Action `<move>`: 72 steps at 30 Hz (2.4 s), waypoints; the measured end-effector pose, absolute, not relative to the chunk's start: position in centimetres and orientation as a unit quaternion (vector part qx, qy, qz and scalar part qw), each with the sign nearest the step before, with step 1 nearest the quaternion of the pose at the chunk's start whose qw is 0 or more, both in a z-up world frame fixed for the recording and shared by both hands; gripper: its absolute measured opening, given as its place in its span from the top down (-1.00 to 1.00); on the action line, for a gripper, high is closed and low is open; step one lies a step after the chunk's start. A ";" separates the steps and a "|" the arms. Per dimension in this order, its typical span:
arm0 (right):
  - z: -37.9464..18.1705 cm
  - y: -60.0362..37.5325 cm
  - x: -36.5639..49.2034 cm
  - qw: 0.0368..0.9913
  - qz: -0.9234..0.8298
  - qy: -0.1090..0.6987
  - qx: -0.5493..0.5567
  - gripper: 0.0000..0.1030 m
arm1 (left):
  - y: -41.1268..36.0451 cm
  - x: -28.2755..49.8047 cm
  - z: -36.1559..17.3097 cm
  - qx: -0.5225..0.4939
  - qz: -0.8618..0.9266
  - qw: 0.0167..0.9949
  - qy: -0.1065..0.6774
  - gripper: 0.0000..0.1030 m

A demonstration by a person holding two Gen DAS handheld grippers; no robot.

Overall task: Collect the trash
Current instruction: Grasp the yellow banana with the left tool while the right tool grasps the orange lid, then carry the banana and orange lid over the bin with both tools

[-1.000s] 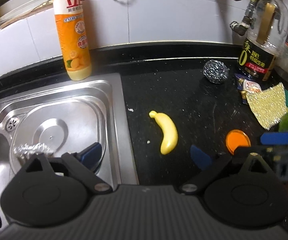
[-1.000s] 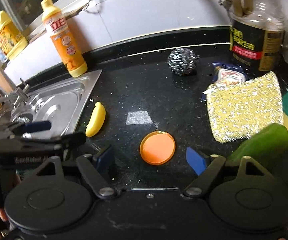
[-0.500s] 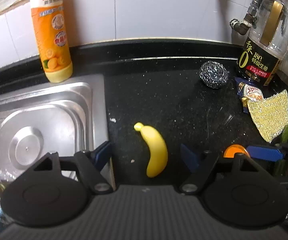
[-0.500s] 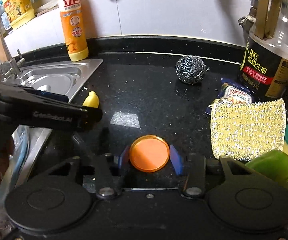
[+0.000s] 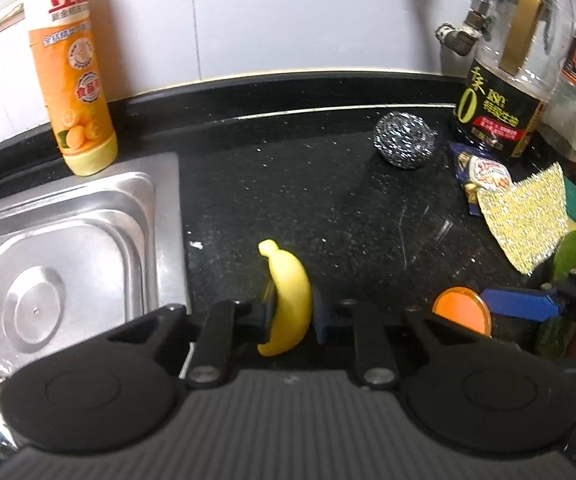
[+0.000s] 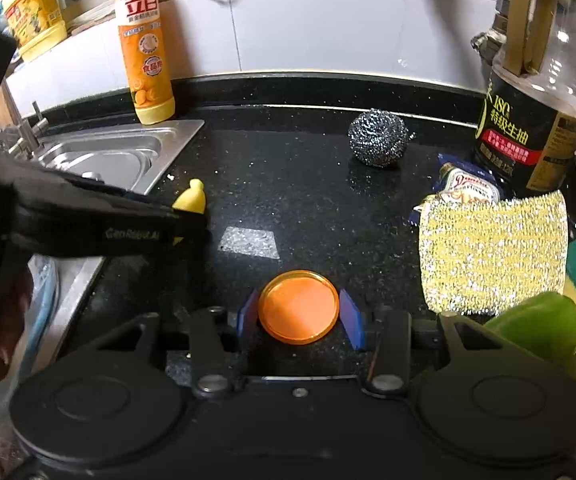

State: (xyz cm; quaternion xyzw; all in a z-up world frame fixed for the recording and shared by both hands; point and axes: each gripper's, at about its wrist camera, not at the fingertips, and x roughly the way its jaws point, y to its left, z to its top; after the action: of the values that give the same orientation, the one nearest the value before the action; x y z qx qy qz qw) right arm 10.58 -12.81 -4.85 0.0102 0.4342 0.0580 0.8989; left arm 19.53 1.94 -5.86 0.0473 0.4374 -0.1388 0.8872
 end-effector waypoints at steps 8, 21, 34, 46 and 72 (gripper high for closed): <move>-4.2 -13.2 9.9 0.895 0.058 0.441 0.038 0.15 | 2.4 17.8 -4.9 0.052 -0.142 0.892 0.425 0.63; -1.9 -11.8 8.3 0.896 0.076 0.433 0.062 0.15 | 4.9 14.7 -2.5 0.033 -0.128 0.902 0.411 0.63; 0.7 -7.2 6.5 0.898 0.125 0.417 0.061 0.15 | 9.5 9.2 0.1 0.017 -0.101 0.915 0.389 0.63; 3.0 1.1 5.0 0.886 0.205 0.413 0.045 0.15 | 17.3 3.6 0.2 -0.001 -0.046 0.921 0.386 0.63; -1.9 12.1 5.8 0.826 0.217 0.521 0.006 0.15 | 24.6 0.5 -6.9 -0.024 -0.049 0.887 0.459 0.62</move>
State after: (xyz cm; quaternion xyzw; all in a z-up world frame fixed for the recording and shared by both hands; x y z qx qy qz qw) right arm 5.85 12.08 -1.86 0.0058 0.5205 0.2173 0.8257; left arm 0.50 24.60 -6.87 -0.0239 0.4590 -0.0486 0.8868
